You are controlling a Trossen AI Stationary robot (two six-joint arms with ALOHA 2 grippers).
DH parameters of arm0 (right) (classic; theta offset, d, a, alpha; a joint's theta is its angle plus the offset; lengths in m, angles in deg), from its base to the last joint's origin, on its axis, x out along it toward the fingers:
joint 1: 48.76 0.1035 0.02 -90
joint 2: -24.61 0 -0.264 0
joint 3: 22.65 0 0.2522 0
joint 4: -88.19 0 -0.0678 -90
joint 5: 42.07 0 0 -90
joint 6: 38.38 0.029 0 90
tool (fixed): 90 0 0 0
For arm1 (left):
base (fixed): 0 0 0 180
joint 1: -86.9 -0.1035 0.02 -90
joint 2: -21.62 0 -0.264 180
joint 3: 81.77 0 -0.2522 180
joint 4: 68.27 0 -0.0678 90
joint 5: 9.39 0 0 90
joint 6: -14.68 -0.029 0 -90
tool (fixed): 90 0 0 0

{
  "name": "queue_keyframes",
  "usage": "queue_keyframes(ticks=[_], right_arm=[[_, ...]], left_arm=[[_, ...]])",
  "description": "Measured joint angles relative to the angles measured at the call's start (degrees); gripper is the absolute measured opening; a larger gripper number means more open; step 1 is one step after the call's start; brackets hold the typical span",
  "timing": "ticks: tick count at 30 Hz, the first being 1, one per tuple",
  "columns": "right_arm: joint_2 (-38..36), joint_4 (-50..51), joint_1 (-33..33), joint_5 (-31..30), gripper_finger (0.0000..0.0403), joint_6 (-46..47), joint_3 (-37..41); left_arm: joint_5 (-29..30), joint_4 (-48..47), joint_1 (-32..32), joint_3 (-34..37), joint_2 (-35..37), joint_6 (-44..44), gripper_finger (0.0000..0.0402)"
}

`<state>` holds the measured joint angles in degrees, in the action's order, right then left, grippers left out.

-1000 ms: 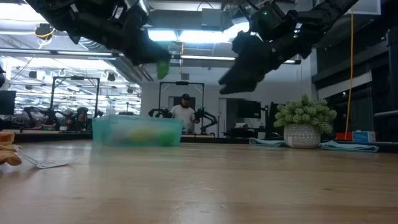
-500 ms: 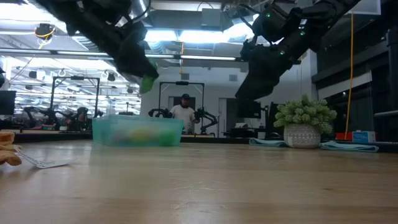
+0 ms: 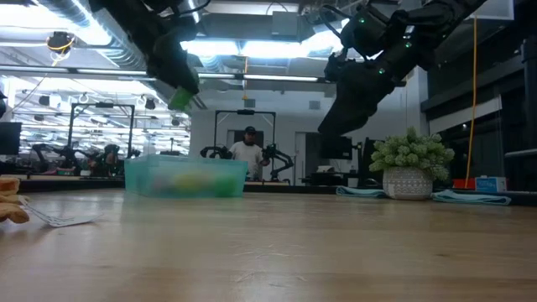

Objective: Pick and placing Produce into tupperware
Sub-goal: Put the green peas into the blue bin

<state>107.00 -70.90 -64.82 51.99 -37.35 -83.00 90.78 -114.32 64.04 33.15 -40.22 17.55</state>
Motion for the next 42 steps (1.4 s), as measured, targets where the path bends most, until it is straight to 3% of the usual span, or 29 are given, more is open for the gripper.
queue_keyframes(ticks=[8,26,42], right_arm=[[0.0,-1.07,0.0,0.0,0.0307,0.05,0.0],[0.0,-3.55,0.0,-0.02,0.0307,-1.72,0.0],[0.03,-3.55,0.0,-0.02,0.0307,-2.77,0.0]], left_arm=[[-0.31,-6.58,-5.95,-0.34,-0.77,-1.22,0.0115],[-0.85,-5.98,-15.44,-0.36,-11.95,-15.31,0.0116],[-0.84,-3.98,-21.32,-0.35,-20.76,-20.64,0.0115]])
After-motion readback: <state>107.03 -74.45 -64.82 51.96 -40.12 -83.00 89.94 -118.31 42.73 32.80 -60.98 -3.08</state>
